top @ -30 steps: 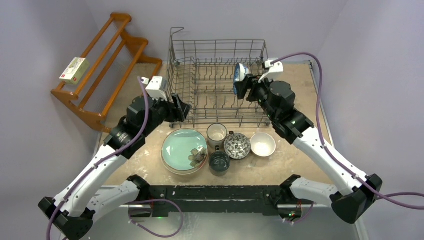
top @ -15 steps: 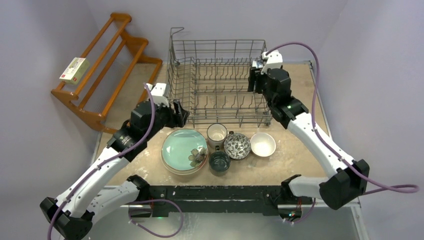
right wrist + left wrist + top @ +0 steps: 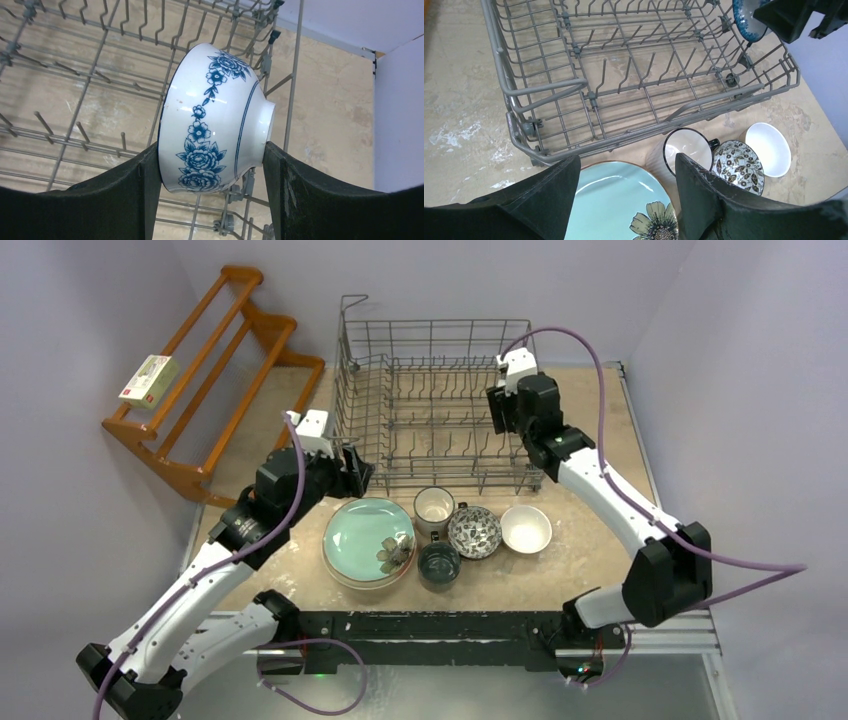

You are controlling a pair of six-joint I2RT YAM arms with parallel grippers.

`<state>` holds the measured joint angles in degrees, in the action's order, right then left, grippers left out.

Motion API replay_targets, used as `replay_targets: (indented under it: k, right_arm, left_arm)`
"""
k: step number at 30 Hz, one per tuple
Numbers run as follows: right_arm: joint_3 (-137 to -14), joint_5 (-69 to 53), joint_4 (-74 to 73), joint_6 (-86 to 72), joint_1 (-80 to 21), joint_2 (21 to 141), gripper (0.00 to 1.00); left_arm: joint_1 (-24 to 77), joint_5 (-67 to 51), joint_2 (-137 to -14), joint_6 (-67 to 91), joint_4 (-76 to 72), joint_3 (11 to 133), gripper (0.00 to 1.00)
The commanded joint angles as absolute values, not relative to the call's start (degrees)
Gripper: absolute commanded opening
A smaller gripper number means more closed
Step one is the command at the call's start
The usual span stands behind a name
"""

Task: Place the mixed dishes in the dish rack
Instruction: Insert the bowl into the dish rack.

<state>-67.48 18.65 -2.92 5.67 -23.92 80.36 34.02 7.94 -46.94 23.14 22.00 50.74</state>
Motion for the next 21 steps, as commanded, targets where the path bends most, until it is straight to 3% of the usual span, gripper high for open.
replay_targets:
  k: [1, 12, 21]
  right_arm:
    - [-71.53, 15.89, -2.28, 9.00, -22.42, 82.29, 0.00]
    - [-70.69, 3.95, -2.27, 5.84, -17.74, 85.38, 0.00]
    - [-69.04, 1.10, -1.93, 2.77, -16.32, 87.75, 0.00]
  left_arm:
    - [33.72, 8.71, -46.06, 21.97, 20.92, 50.37, 0.67]
    - [33.72, 9.13, -46.32, 21.71, 21.07, 50.36, 0.67]
    - [33.74, 9.49, -46.79, 21.62, 21.13, 50.37, 0.67]
